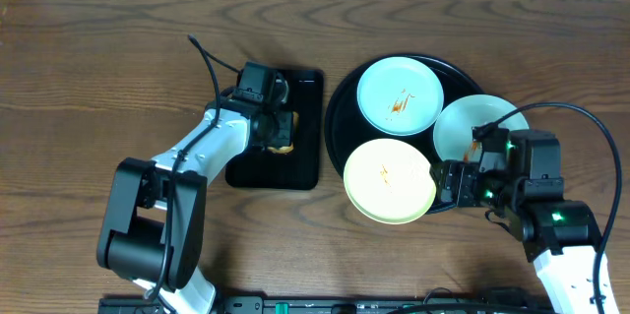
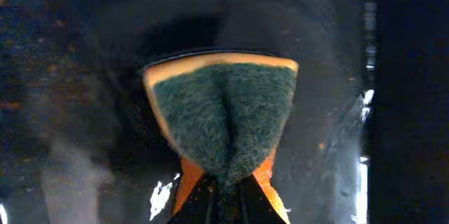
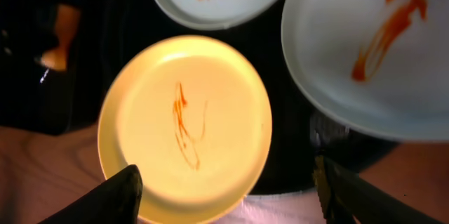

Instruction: Clean dirty plates on tray and stack at the side

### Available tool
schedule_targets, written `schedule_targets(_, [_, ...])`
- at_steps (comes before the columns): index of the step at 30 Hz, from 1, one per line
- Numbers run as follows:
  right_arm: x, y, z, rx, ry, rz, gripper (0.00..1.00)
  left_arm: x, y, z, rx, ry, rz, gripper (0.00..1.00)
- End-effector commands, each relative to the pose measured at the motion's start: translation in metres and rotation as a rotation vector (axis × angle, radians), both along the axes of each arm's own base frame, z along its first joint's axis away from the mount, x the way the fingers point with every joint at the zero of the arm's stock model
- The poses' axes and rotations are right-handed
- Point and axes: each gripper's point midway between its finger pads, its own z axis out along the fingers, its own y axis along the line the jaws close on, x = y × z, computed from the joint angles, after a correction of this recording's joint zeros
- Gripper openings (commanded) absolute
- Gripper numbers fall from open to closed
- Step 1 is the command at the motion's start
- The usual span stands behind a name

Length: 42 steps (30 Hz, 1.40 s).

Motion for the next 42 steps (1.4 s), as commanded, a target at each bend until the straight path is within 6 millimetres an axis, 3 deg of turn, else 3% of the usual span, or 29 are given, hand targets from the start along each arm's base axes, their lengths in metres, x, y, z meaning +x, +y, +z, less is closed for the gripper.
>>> schedule_targets(1, [-0.002, 0.004, 0.000, 0.020, 0.041, -0.003, 0.75, 0.011, -0.001, 0.030, -0.010, -0.085, -0.012, 0.08])
schedule_targets(5, [-0.007, 0.007, -0.019, 0.031, 0.126, 0.007, 0.71, 0.007, 0.005, 0.049, 0.004, -0.113, 0.010, 0.07])
schedule_targets(8, [-0.009, 0.013, -0.034, 0.056, 0.199, 0.022, 0.61, 0.004, 0.006, 0.055, -0.001, -0.112, 0.020, 0.07])
schedule_targets(11, [-0.010, 0.013, -0.049, 0.052, 0.266, 0.020, 0.53, 0.000, 0.007, 0.054, -0.003, -0.093, 0.037, 0.08])
schedule_targets(19, [-0.004, 0.014, -0.092, 0.042, 0.404, 0.015, 0.45, -0.002, 0.007, 0.052, 0.000, -0.081, 0.036, 0.08])
schedule_targets(25, [0.005, 0.014, -0.114, 0.041, 0.437, 0.013, 0.35, -0.004, 0.008, 0.051, 0.002, -0.075, 0.036, 0.08])
schedule_targets(39, [0.024, 0.016, -0.120, 0.045, 0.377, 0.016, 0.03, -0.004, 0.008, 0.052, 0.010, -0.079, 0.016, 0.08])
schedule_targets(42, [0.024, 0.016, -0.120, 0.045, 0.377, 0.016, 0.01, -0.004, 0.008, 0.053, 0.012, -0.084, 0.007, 0.08])
